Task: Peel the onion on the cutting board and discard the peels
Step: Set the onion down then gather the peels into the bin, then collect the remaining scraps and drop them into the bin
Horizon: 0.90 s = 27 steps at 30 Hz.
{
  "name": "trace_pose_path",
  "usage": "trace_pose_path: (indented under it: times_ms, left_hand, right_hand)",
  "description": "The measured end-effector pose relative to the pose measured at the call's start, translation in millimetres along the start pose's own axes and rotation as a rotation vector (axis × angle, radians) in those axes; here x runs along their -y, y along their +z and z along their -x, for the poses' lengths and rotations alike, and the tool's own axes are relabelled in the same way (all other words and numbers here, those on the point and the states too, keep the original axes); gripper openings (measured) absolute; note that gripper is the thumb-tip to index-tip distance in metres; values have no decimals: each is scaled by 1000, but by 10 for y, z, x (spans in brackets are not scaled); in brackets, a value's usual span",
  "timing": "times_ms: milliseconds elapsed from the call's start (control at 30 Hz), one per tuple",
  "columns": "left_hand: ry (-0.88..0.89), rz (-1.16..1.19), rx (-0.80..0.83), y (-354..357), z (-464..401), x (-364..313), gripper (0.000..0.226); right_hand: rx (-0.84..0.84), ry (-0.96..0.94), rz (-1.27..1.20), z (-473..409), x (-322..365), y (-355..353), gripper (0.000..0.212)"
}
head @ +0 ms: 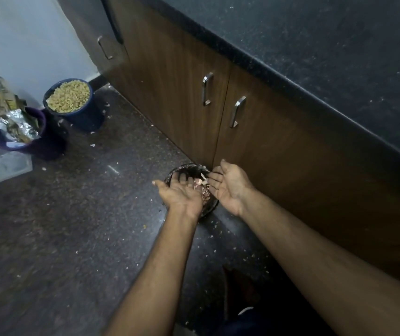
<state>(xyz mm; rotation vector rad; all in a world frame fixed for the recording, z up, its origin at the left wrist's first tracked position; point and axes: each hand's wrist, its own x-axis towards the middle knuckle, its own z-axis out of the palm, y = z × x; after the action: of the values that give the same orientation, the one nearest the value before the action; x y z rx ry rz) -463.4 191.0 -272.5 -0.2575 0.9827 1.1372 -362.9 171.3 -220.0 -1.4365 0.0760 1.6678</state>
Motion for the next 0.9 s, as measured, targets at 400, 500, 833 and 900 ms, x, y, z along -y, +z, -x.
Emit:
trace_pose_path:
  times_ms: [400,500,833,900]
  left_hand:
    - [97,-109,16,106,738,200,89]
    - [124,-168,23,145,1034,352,89]
    - [86,-319,194,258,2033,1062,86]
    - [66,-343,273,302,2295,1251,85]
  right_hand:
    - [26,-132,8,486,-19,-426,76]
    - [39,-169,-6,712,-10,-555,76]
    - [80,-355,-141,1658,-101,-1463,74]
    - [77,-410,-203,1895,-113,-1711,77]
